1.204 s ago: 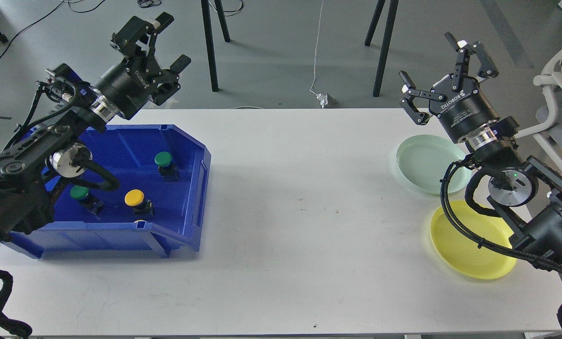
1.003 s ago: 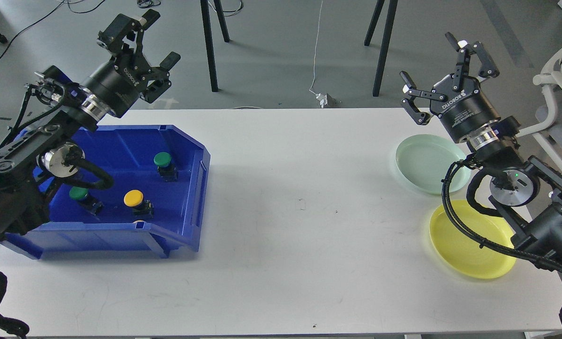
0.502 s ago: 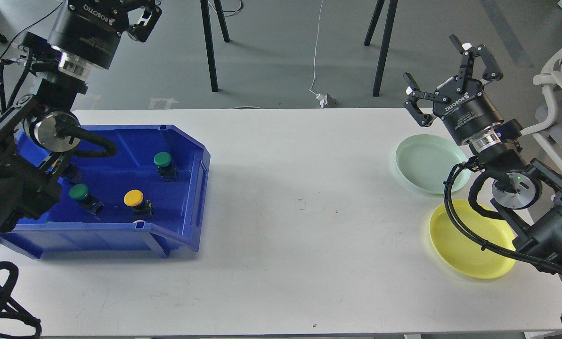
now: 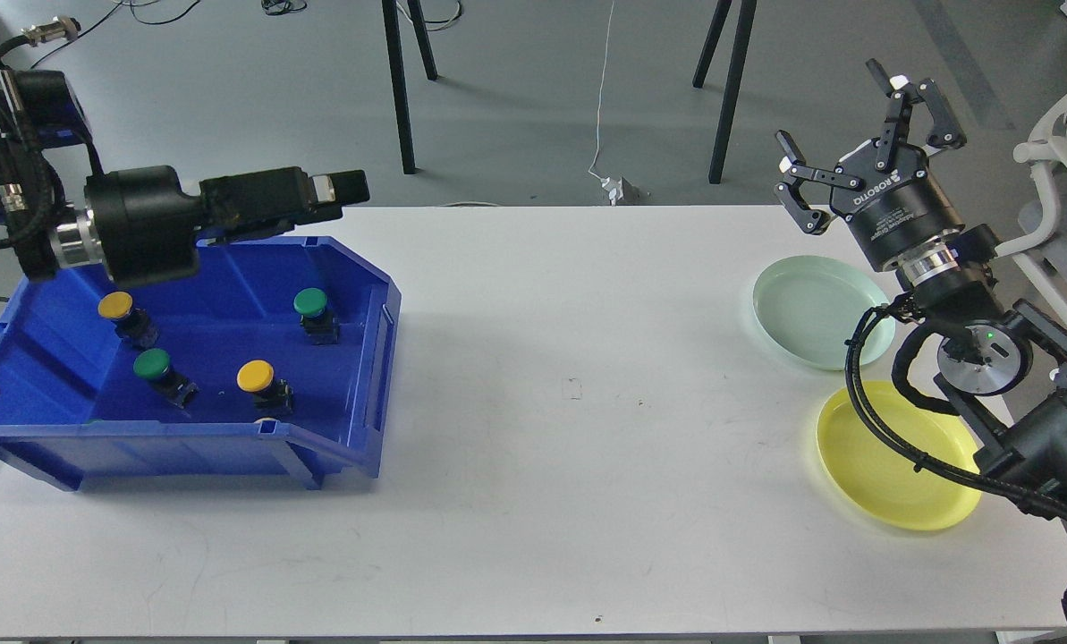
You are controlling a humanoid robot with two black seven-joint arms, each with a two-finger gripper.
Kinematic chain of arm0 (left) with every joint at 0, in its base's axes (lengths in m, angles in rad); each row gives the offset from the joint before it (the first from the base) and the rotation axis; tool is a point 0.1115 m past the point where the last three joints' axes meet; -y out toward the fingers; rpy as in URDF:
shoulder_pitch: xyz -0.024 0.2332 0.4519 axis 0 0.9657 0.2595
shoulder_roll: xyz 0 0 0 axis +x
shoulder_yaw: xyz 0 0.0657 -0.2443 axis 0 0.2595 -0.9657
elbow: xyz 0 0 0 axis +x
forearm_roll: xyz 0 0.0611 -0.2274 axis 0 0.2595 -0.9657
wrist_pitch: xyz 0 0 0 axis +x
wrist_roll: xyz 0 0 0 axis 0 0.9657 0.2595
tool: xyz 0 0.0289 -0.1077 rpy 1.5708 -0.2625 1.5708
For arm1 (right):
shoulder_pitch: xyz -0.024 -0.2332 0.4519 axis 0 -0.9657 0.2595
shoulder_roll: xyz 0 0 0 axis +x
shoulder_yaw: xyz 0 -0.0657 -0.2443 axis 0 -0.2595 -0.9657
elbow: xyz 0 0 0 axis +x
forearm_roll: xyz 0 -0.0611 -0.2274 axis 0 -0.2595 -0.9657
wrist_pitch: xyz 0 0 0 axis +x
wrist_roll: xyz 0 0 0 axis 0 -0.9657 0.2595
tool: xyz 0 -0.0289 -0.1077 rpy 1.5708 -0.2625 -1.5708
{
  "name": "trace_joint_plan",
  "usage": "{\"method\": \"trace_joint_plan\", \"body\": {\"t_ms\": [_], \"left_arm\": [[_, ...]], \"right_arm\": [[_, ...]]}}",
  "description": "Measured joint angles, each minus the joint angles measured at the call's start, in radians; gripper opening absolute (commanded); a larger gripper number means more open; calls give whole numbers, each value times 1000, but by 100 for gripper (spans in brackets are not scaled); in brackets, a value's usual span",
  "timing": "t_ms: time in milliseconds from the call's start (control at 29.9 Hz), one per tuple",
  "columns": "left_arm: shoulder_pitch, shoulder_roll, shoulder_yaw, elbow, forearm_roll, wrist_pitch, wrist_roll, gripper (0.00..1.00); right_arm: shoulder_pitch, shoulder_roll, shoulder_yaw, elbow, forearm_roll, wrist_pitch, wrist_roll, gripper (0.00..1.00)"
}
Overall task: Pass button and place on color plate
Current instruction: 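Lower the left gripper into the blue bin toward the yellow button, then close the left gripper on the yellow-capped button inside the bin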
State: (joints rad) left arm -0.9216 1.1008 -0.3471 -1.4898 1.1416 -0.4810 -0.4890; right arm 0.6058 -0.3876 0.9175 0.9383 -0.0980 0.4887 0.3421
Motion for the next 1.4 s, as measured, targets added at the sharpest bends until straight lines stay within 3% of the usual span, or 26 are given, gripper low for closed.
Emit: {"method": "trace_joint_plan", "body": {"t_ms": [201, 401, 1070, 1404], "left_arm": [[-10, 42, 90, 20, 306, 22, 0, 99], [-13, -26, 188, 105, 434, 23, 0, 98], [6, -226, 200, 441, 525, -7, 0, 98], [14, -241, 230, 471, 538, -8, 0, 97]], "right_arm": [[-15, 2, -4, -5, -1, 0, 0, 99], [-27, -3, -3, -9, -2, 0, 1, 99], [-41, -9, 0, -7, -2, 0, 2, 99], [-47, -10, 1, -7, -2, 0, 2, 99]]}}
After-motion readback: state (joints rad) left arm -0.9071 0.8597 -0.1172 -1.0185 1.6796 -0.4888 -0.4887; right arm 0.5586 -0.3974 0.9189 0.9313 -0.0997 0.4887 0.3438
